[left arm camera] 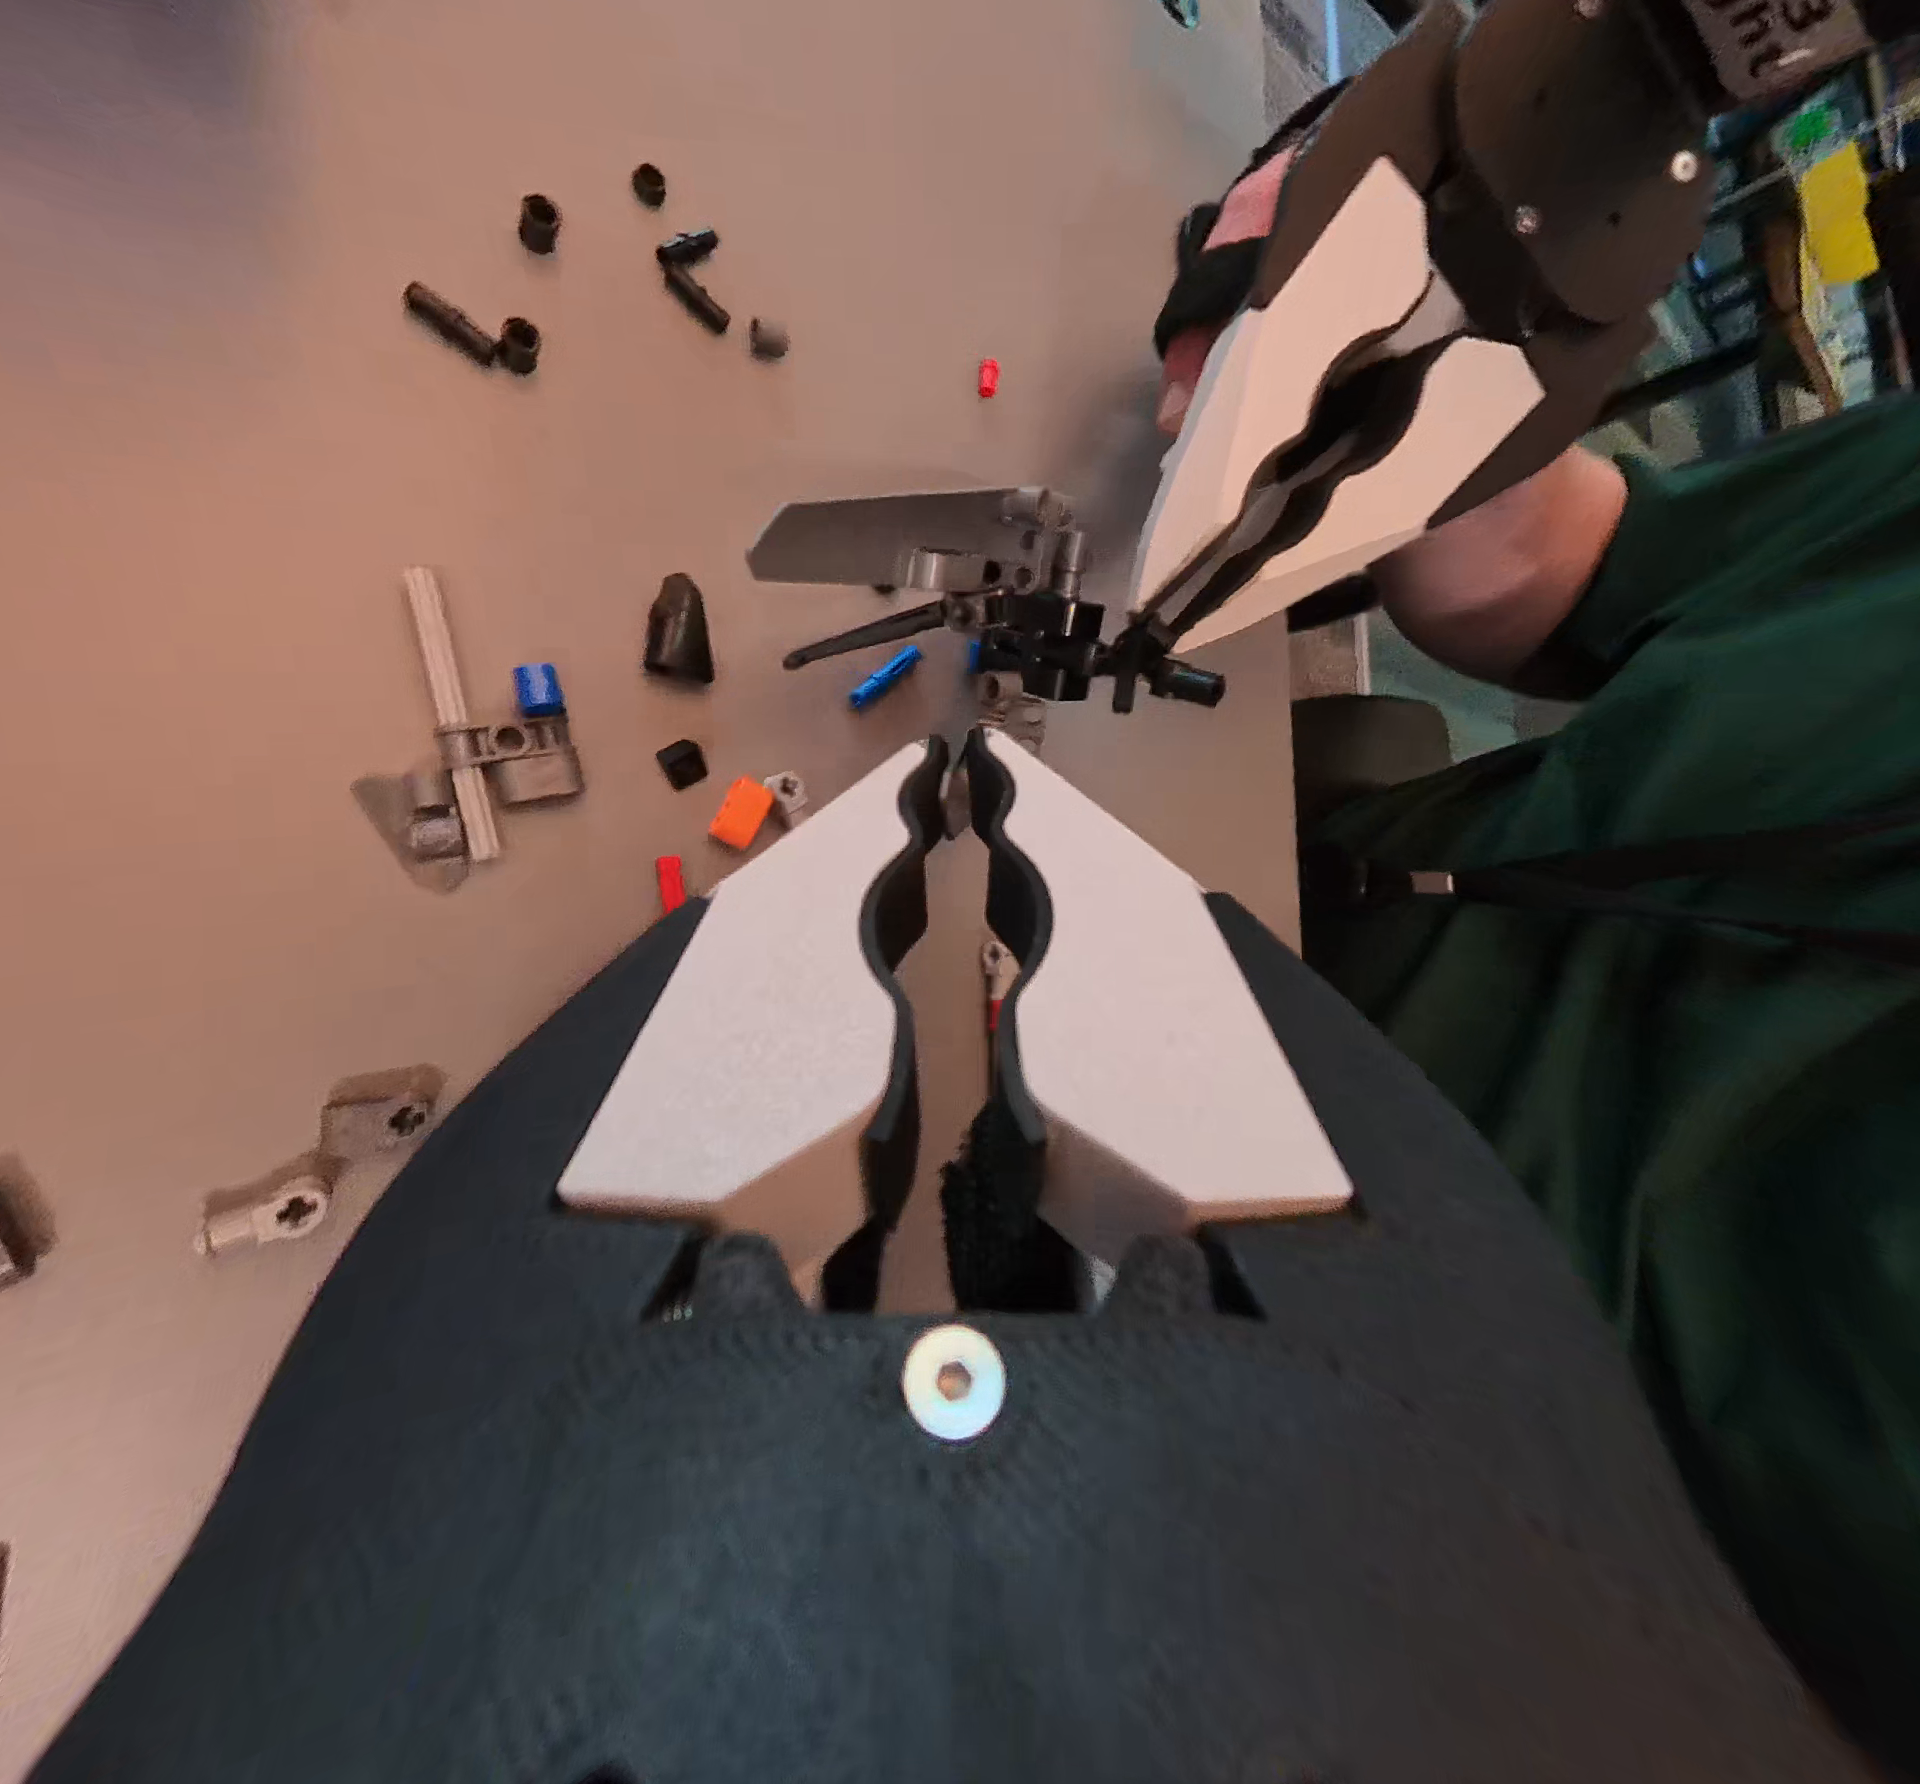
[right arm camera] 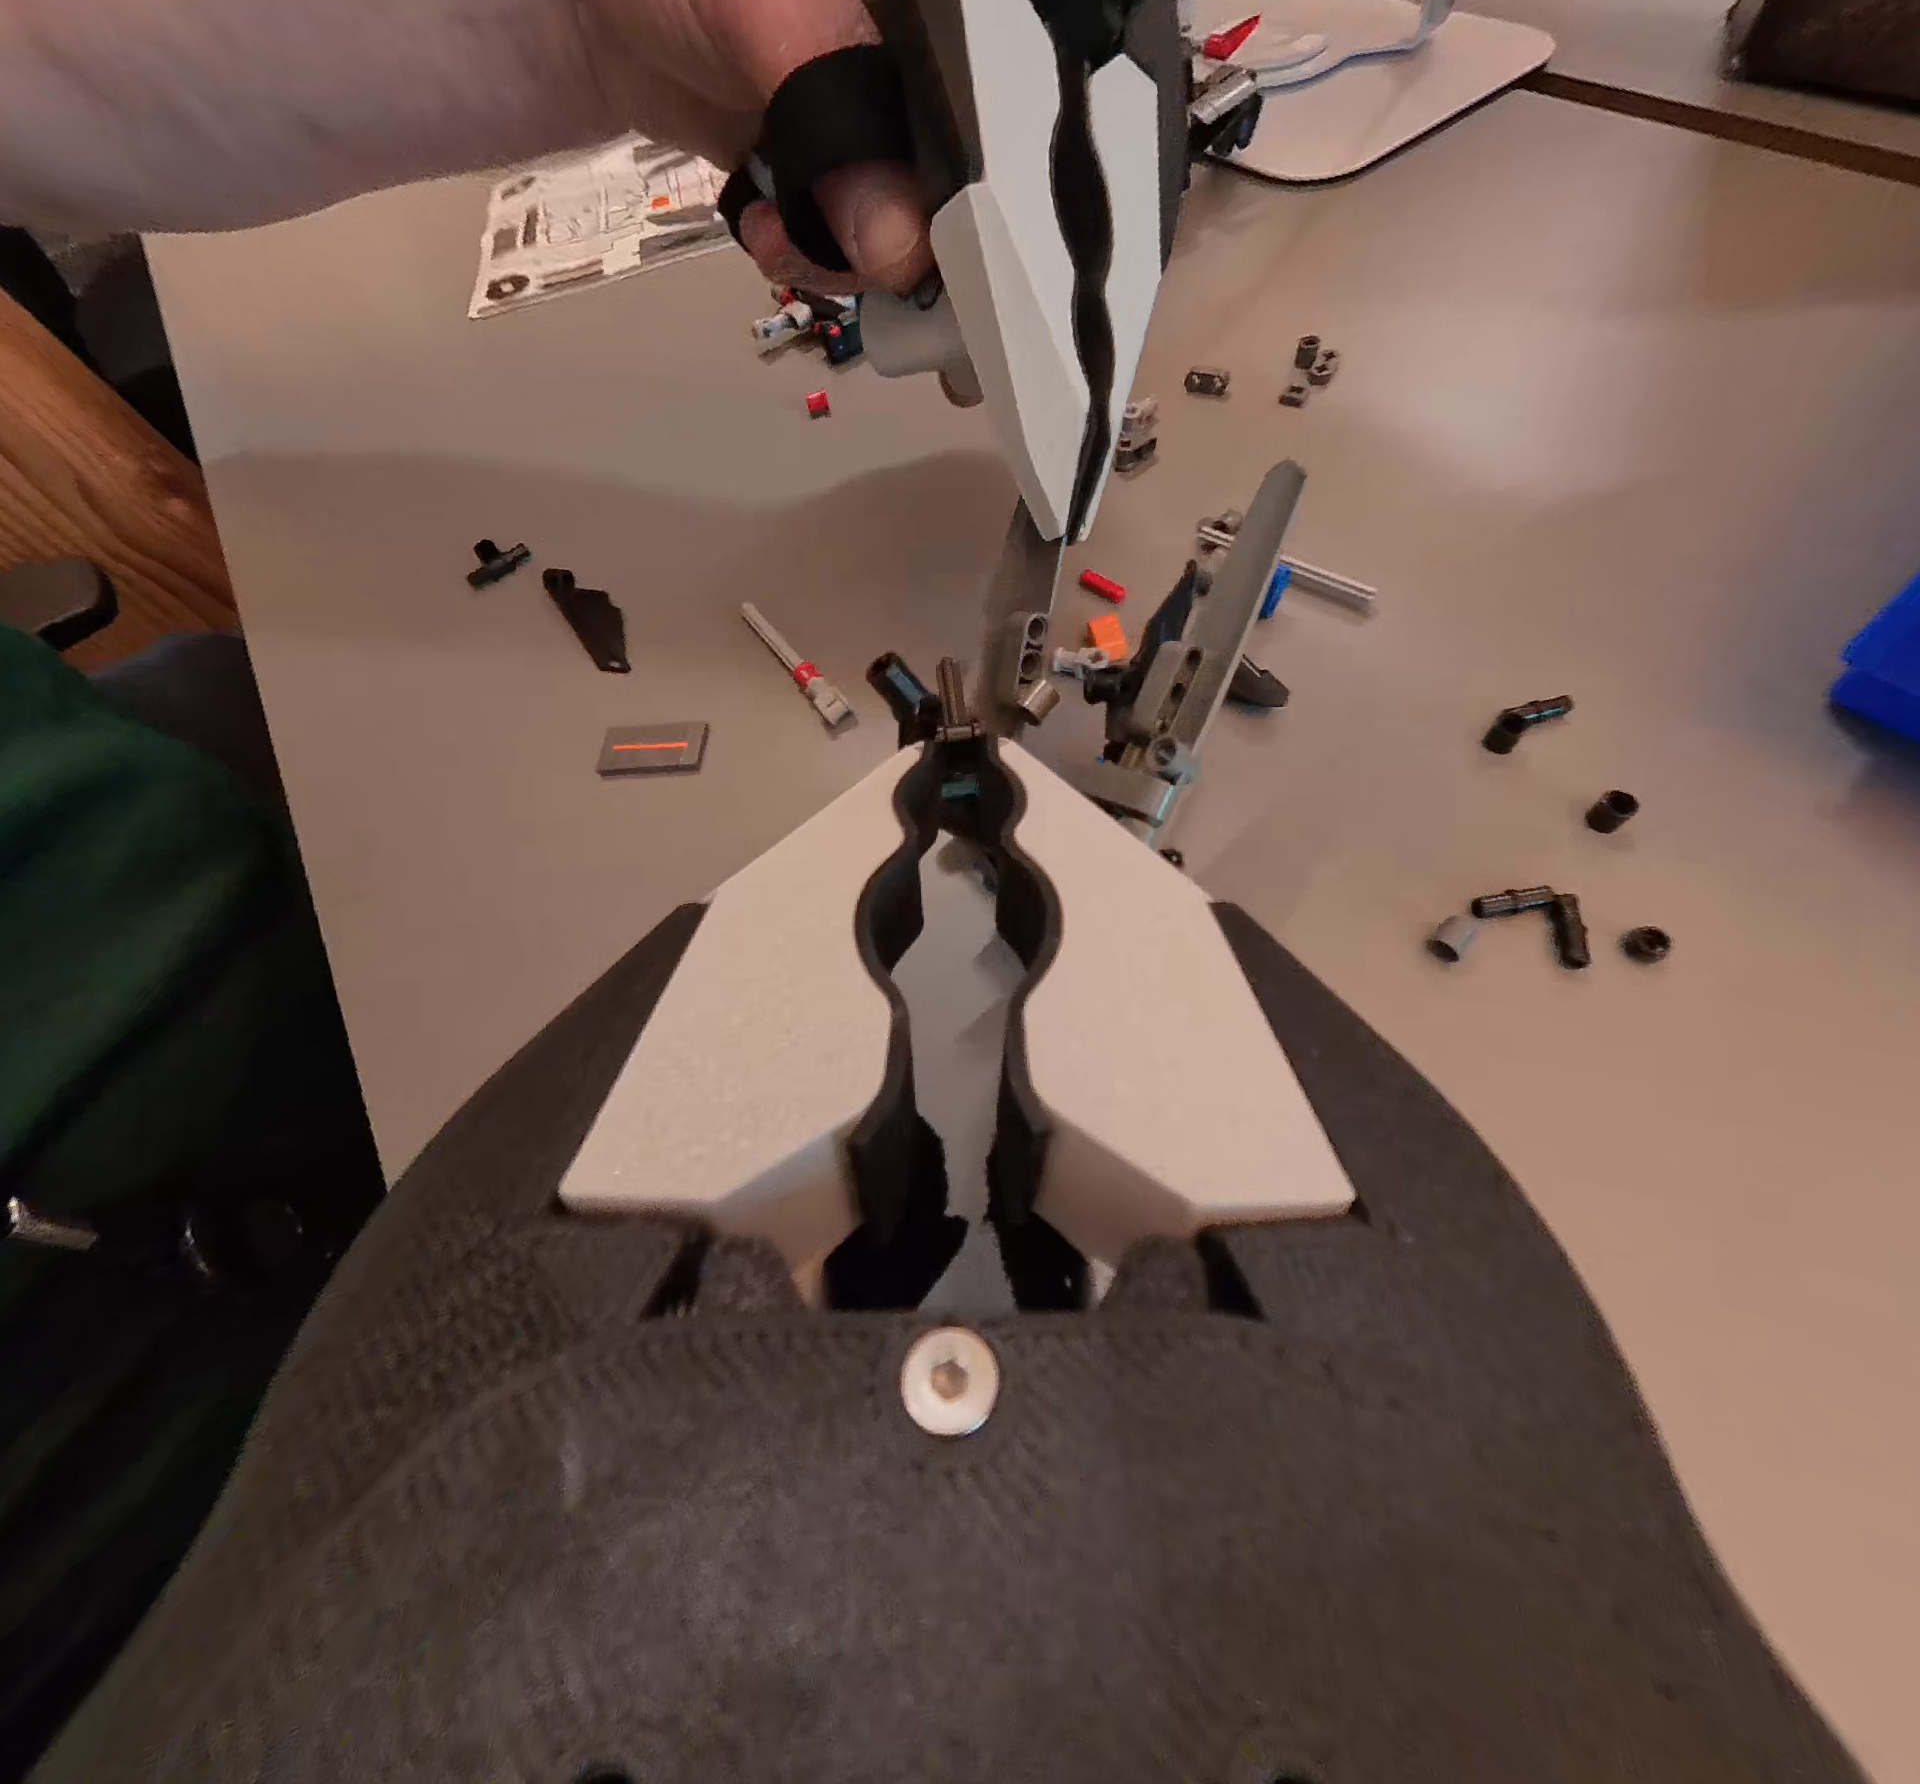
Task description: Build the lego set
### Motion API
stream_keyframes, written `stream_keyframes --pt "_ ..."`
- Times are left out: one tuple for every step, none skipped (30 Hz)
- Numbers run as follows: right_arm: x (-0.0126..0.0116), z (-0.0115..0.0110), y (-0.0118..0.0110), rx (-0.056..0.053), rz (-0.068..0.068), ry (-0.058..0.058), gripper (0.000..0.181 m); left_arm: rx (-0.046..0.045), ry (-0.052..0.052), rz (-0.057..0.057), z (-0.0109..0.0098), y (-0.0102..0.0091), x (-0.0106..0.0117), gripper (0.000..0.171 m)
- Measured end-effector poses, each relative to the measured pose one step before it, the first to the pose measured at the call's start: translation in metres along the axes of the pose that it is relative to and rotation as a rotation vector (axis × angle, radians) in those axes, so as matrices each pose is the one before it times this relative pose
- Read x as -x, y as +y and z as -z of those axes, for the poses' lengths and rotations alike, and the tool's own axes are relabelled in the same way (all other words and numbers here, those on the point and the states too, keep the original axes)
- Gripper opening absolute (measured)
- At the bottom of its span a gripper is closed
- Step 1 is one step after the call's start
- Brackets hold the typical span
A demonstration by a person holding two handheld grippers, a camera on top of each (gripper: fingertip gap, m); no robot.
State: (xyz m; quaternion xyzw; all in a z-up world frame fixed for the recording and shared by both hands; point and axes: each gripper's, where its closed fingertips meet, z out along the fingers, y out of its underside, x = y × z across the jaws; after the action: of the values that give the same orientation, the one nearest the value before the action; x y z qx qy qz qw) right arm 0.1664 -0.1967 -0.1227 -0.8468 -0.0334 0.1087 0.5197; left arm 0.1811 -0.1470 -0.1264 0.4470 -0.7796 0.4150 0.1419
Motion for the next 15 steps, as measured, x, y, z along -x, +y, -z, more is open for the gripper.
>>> stream_keyframes --pt "-0.00130 0.00018 0.00059 0.0122 0.0097 0.0052 0.005 -0.00918 -0.0046 0.0160 0.00041 0.00065 0.00246 0.003" --pt "-0.00131 0.00006 -0.00057 0.0045 0.0104 0.0077 0.005 -0.01097 -0.0027 0.0199 0.00007 0.00033 0.00208 0.004" --pt "-0.00106 -0.00016 -0.00087 0.0017 0.0075 0.0066 0.005 -0.01353 -0.0135 0.0190 -0.00010 0.00021 0.00376 0.005" --pt "-0.00097 -0.00054 0.00020 0.0061 0.0029 0.0035 0.005 -0.01184 -0.0022 0.0083 -0.00050 0.00073 0.00201 0.006" --pt "-0.00059 -0.00086 0.00058 0.0060 0.0024 0.0005 0.005 -0.00680 0.0067 0.0087 -0.00056 0.00172 0.00071 0.006" --pt "-0.00064 -0.00071 -0.00018 0.0002 0.0001 0.0013 0.005 -0.00984 -0.0017 0.0136 -0.00043 0.00135 0.00182 0.007" --pt "-0.00109 -0.00045 0.00001 0.0009 -0.0014 0.0041 0.005 -0.01747 0.0021 0.0039 0.00012 0.00040 0.00046 0.007" --pt "-0.00061 -0.00019 0.00033 0.0044 0.0000 0.0030 0.005 -0.01307 0.0129 0.0042 0.00012 0.00104 -0.00176 0.007" --pt "-0.00018 0.00006 -0.00020 0.0021 0.0008 0.0016 0.005 -0.00758 0.0072 0.0067 -0.00021 0.00180 -0.00149 0.008" --pt "-0.00054 0.00000 0.00028 0.0073 -0.0021 0.0051 0.005 -0.01394 -0.0065 0.0034 -0.00012 0.00099 -0.00019 0.008" --pt "-0.00120 -0.00001 0.00077 0.0128 0.0028 0.0119 0.005 -0.01557 -0.0075 0.0059 -0.00015 0.00130 0.00016 0.006" --pt "-0.00097 0.00006 -0.00002 0.0096 0.0093 0.0132 0.005 -0.01655 0.0014 0.0089 -0.00005 0.00143 -0.00048 0.006" --pt "-0.00014 -0.00013 0.00027 0.0150 0.0092 0.0095 0.005 -0.01942 -0.0001 0.0107 0.00018 0.00115 0.00014 0.006" --pt "-0.00094 -0.00043 0.00057 0.0205 0.0126 0.0169 0.004 -0.02357 -0.0092 0.0109 0.00044 0.00072 0.00166 0.007" --pt "-0.00077 -0.00061 0.00031 0.0214 0.0168 0.0161 0.004 -0.02020 -0.0095 0.0143 0.00043 0.00113 0.00128 0.007"
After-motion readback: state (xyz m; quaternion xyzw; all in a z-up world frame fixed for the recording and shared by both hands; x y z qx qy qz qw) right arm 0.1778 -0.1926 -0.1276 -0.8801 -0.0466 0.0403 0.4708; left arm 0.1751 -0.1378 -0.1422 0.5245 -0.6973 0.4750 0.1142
